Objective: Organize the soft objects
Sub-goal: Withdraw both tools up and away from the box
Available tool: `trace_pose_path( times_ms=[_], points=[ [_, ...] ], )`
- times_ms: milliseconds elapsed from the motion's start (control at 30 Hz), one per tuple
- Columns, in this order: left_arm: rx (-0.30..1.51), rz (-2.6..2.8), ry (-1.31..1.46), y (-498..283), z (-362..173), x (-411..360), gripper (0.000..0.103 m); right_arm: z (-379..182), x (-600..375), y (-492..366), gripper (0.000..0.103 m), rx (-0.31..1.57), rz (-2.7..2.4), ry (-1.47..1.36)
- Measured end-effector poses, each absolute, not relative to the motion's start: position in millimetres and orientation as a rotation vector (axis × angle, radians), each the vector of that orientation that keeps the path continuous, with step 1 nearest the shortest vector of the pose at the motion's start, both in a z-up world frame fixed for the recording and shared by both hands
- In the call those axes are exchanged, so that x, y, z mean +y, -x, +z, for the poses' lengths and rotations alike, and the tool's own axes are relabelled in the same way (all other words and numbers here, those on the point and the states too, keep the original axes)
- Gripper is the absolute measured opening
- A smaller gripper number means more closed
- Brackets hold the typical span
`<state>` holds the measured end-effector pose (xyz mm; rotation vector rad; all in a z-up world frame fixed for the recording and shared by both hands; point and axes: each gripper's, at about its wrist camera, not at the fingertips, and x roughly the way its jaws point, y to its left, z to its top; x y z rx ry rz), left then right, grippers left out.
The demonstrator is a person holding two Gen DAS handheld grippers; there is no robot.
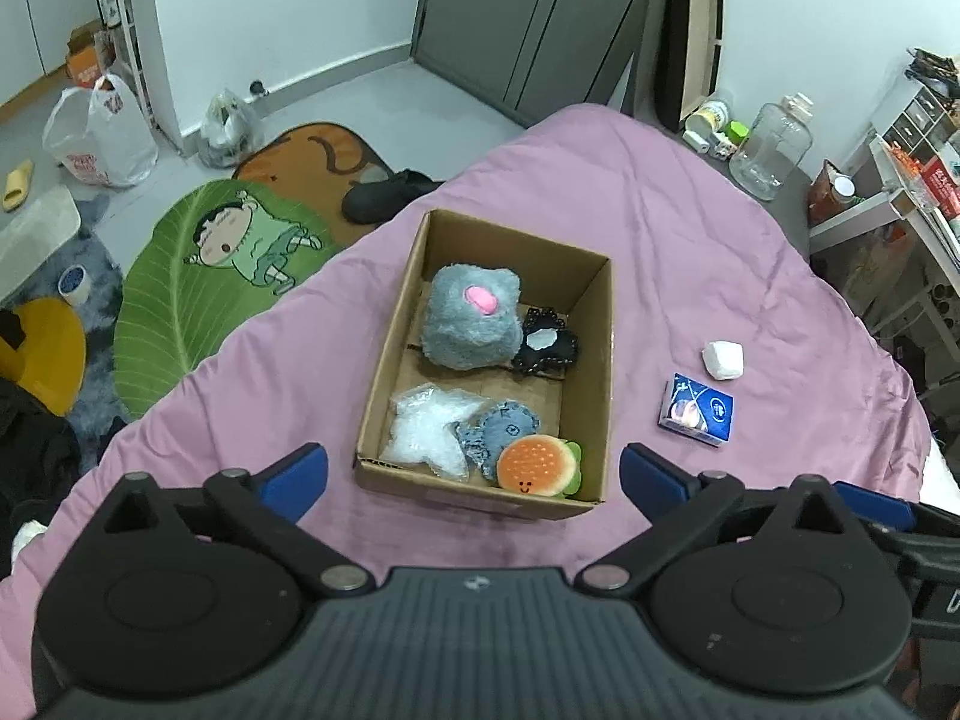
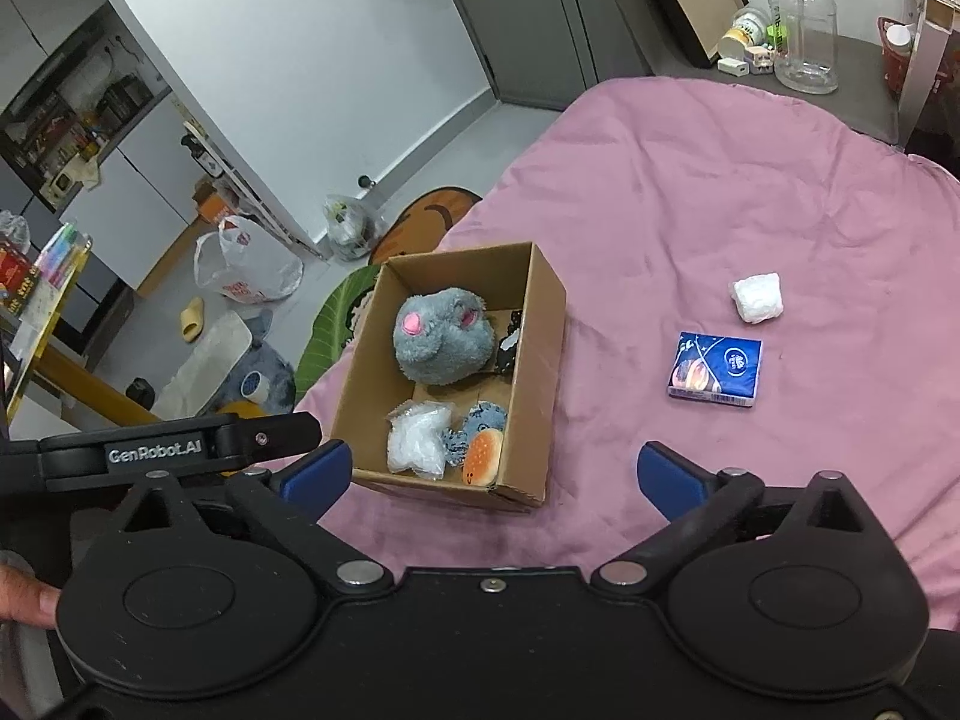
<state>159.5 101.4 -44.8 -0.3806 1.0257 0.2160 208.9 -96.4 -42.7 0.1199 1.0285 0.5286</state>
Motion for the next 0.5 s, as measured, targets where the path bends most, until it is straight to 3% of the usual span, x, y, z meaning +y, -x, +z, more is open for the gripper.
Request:
trace_pose_path(
  times_ms=[500],
  points=[
    [0.951, 0.195, 0.353, -133, -20, 68, 0.103, -32, -132, -181, 0.103, 0.965, 0.508, -0.138]
  ],
)
